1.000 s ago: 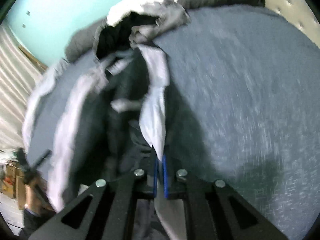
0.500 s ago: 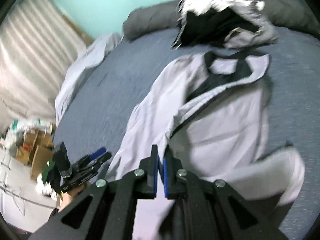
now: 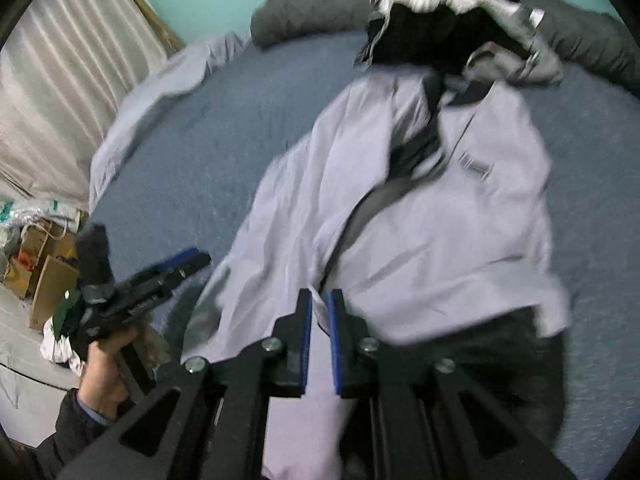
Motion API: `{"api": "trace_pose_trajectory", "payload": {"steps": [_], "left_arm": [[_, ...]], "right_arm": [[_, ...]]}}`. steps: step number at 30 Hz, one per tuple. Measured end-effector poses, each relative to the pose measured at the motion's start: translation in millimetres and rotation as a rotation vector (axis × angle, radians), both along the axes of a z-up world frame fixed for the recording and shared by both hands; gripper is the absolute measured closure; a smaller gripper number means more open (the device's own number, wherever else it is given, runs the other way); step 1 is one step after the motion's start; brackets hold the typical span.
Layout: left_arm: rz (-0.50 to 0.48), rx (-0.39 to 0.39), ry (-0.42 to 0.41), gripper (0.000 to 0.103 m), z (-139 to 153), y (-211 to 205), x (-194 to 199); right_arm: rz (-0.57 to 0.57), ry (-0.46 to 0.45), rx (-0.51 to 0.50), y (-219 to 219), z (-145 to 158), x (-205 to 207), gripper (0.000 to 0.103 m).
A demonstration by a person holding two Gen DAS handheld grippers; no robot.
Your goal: Fold clothes
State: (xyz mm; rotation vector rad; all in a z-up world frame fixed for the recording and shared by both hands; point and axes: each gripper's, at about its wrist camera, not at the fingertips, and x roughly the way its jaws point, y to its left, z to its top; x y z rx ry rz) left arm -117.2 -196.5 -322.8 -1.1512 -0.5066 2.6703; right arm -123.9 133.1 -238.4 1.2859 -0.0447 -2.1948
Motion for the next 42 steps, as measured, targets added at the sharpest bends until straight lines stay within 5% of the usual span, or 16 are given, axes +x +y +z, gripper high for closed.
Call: {"api": "trace_pose_trajectory", "payload": {"steps": [6, 11, 16, 20, 27, 30, 35, 42], "left_arm": [[-0.003, 0.003, -0.003, 0.048, 1, 2, -1], [-0.006, 0.003, -0.002, 0.048, 2, 4, 1], [-0.01, 0.003, -0.001, 0.048, 3, 5, 2], [-0.005, 0.002, -0.005, 0.048, 2, 4, 2], [-0.005, -0.005, -0.006, 0.048, 3, 7, 2], [-0.012, -0.008, -0.009, 0.048, 2, 11, 1], [-0.017, -0.016, -0.002, 0.048, 6, 14, 2], [-0.029, -0.02, 0.031, 0.048, 28, 24, 9]], "right_arm": [[-0.135, 0.087, 0.032, 69, 23, -8, 0.081], [-0.252, -0.035, 0.029, 118, -22, -24, 0.081], [-0.324, -0.162, -0.097, 145, -71, -32, 0.075], [-0.327, -0.187, -0.153, 150, -86, -38, 0.063], [-0.22, -0.173, -0.121, 128, -89, -42, 0.062], [-0.157, -0.165, -0.051, 109, -93, -37, 0.066], [-0.112, -0.136, 0.02, 91, -95, -22, 0.09], [-0.007, -0.069, 0.071, 75, -68, 32, 0.095]]}}
